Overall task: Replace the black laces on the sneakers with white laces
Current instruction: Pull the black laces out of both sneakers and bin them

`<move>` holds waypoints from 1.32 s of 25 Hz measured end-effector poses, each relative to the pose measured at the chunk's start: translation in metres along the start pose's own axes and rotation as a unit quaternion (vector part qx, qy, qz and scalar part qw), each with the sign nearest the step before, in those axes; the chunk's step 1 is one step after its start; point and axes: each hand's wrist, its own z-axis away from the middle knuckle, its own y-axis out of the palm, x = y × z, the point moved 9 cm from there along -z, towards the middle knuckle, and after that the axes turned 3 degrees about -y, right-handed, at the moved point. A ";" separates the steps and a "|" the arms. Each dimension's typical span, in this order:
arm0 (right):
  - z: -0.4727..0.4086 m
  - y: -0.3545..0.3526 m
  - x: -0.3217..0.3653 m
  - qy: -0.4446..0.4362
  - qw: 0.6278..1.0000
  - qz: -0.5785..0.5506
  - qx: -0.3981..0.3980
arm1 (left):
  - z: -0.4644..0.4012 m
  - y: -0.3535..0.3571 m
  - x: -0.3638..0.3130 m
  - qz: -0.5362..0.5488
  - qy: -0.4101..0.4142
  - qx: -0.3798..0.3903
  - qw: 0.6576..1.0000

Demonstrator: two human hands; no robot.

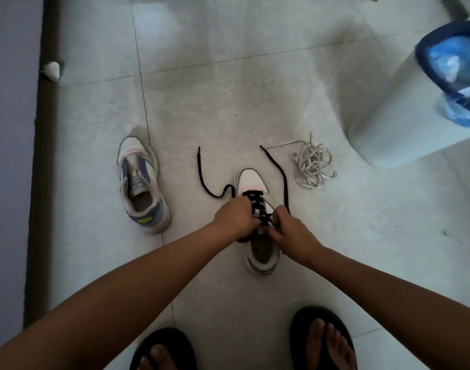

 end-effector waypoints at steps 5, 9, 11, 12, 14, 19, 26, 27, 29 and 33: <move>-0.001 -0.004 0.002 -0.007 0.999 0.044 -0.008 | -0.002 0.000 -0.017 -0.028 0.029 0.040 0.998; -0.001 -0.016 -0.003 0.005 0.997 0.072 -0.011 | 0.002 0.006 -0.032 -0.055 0.079 0.073 0.993; 0.002 -0.017 -0.004 -0.004 0.996 0.083 -0.006 | 0.003 0.012 -0.040 -0.099 0.089 0.085 0.987; 0.003 -0.017 -0.004 -0.008 0.996 0.093 0.000 | 0.002 0.014 -0.044 -0.134 0.098 0.092 0.982; 0.002 -0.018 -0.003 -0.017 0.992 0.123 0.018 | 0.000 0.015 -0.050 -0.196 0.117 0.103 0.968; -0.001 -0.024 0.005 -0.051 0.980 0.193 0.008 | -0.005 0.006 -0.051 -0.257 0.133 0.114 0.950; 0.008 -0.024 0.031 -0.151 0.928 0.339 -0.024 | 0.004 -0.010 -0.071 -0.432 0.256 0.001 0.865; 0.008 -0.026 0.034 -0.147 0.925 0.350 -0.023 | 0.005 -0.008 -0.073 -0.448 0.273 -0.022 0.851; 0.003 -0.032 0.036 -0.138 0.937 0.319 -0.048 | -0.006 -0.010 -0.054 -0.360 0.175 -0.018 0.916; -0.010 -0.038 0.017 -0.075 0.978 0.190 -0.051 | -0.012 0.009 0.006 0.155 -0.087 0.131 0.975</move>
